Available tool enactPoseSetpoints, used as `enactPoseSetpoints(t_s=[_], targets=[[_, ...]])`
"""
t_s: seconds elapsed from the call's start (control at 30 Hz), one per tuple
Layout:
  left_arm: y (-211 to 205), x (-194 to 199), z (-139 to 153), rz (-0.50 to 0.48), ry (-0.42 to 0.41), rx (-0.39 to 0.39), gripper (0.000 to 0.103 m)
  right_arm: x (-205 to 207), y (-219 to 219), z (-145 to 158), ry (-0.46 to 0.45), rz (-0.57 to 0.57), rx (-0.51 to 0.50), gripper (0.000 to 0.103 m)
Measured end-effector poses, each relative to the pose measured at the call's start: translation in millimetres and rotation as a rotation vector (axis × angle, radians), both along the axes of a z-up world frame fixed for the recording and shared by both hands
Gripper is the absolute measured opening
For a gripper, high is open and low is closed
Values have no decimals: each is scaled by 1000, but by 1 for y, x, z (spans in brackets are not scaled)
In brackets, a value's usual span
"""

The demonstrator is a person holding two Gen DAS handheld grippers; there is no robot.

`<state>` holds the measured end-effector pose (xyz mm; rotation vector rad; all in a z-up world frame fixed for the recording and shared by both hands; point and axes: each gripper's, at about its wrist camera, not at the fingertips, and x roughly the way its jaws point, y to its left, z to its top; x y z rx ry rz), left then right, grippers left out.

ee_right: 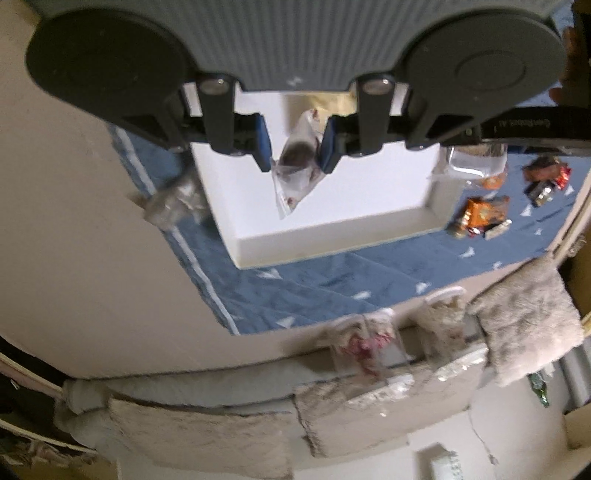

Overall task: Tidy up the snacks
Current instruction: 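Carry the cookie bag and clear packet into the white tray and release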

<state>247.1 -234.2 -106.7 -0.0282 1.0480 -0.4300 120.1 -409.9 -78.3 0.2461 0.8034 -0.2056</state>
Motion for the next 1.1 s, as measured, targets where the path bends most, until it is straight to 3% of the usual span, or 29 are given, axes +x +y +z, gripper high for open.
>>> enactPoseSetpoints(t_s=[0.2, 0.4, 0.43, 0.5, 0.6, 0.67, 0.9, 1.1], targets=[[-9, 7, -25, 1, 97, -2, 66, -5, -14, -17, 89, -30, -4, 34], [-9, 9, -35, 9, 109, -10, 68, -3, -22, -34, 164, -15, 1, 34], [-9, 9, -36, 11, 124, -9, 69, -2, -22, -36, 169, -12, 2, 35], [-9, 9, -41, 14, 152, 4, 82, 1, -21, -37, 179, -10, -1, 38], [-10, 8, -39, 4, 143, 29, 89, 2, -17, -39, 207, -16, -16, 45], [-11, 6, -37, -6, 133, 32, 91, 3, -16, -40, 222, -24, -31, 58], [-8, 2, -26, -20, 97, 57, 98, 1, -17, -39, 242, -20, -33, 60], [-3, -6, -14, -29, 62, 62, 103, -5, -13, -30, 211, -6, -28, 72]])
